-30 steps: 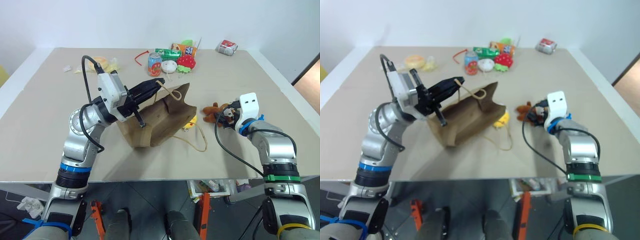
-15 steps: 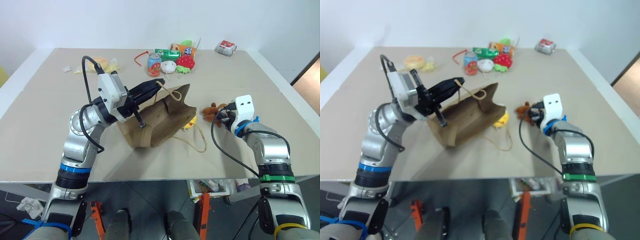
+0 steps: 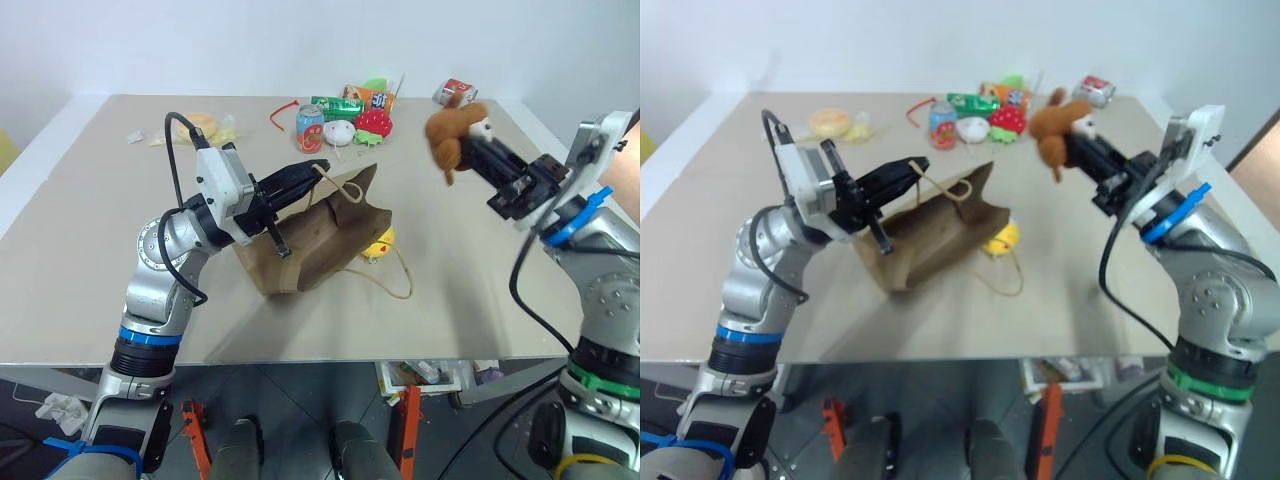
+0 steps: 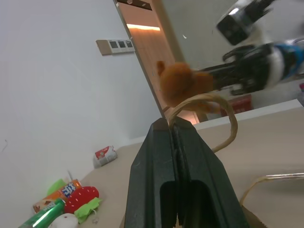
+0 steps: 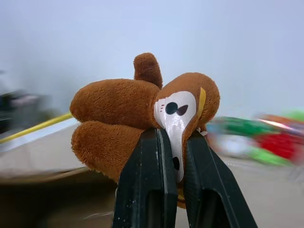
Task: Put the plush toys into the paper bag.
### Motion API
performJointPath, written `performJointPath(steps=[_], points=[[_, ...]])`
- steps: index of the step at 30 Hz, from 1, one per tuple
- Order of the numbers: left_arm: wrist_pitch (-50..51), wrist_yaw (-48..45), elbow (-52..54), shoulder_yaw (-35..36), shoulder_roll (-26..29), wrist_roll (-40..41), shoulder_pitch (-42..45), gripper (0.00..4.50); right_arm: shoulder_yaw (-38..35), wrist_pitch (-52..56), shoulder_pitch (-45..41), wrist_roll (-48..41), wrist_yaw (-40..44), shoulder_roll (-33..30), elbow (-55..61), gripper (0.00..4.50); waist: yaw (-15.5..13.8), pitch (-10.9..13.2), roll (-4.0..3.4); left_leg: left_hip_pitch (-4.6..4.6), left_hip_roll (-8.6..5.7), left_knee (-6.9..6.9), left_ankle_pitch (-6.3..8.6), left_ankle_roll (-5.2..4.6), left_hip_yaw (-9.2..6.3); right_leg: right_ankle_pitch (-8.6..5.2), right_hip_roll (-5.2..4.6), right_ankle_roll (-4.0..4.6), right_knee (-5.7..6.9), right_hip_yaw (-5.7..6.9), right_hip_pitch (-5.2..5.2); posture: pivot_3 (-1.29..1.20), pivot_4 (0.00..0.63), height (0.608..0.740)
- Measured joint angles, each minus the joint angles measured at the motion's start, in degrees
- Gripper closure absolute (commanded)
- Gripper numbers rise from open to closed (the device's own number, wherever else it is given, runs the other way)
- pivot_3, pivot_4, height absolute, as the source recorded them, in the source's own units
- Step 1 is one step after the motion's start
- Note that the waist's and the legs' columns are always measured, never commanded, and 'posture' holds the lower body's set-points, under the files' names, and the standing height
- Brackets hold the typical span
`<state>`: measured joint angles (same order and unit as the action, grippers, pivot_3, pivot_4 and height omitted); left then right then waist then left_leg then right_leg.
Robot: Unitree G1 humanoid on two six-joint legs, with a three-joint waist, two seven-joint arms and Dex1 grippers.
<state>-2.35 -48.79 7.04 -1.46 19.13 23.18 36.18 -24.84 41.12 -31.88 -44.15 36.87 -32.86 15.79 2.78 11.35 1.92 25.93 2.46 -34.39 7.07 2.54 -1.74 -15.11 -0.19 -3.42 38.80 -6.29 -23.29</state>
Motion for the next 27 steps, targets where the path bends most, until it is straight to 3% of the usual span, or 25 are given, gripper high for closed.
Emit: performJointPath(steps=[4,17,22,27], points=[[0.0,-0.2,-0.3,0.0,-0.1,0.0,0.0,4.5,2.8,2.7,5.7,-4.1,4.1,-0.5,4.8,4.45,0.0,0.0,-0.02,0.01,-0.03,-0.14,-0.01,0.0,0.09,0.1,-0.05,0.01,0.0,-0.06,0.0,0.0,0.15,0.74],[0.0,-0.3,-0.3,0.0,-0.1,-0.1,0.0,4.5,8.5,3.2,8.4,-5.6,5.1,-0.5,6.6,4.45,0.0,0.0,-0.01,0.0,0.0,-0.15,-0.17,-0.07,0.14,0.22,-0.04,0.15,0.0,-0.06,-0.02,0.0,0.15,0.74],[-0.1,-0.5,-0.5,0.0,-0.2,-0.2,0.0,4.5,18.1,1.8,8.5,-0.7,5.2,1.2,6.6,4.45,0.0,0.0,-0.01,0.02,0.03,-0.12,-0.16,-0.07,0.12,0.23,-0.01,0.09,-0.01,-0.05,-0.04,0.0,0.15,0.74],[-0.1,-0.6,-0.9,0.0,-0.3,-0.1,0.1,4.5,21.4,1.0,7.4,1.2,4.8,3.2,6.3,4.45,0.0,0.0,-0.01,0.02,0.03,-0.12,-0.17,-0.07,0.13,0.23,-0.01,0.12,-0.02,-0.05,-0.05,0.0,0.15,0.74]])
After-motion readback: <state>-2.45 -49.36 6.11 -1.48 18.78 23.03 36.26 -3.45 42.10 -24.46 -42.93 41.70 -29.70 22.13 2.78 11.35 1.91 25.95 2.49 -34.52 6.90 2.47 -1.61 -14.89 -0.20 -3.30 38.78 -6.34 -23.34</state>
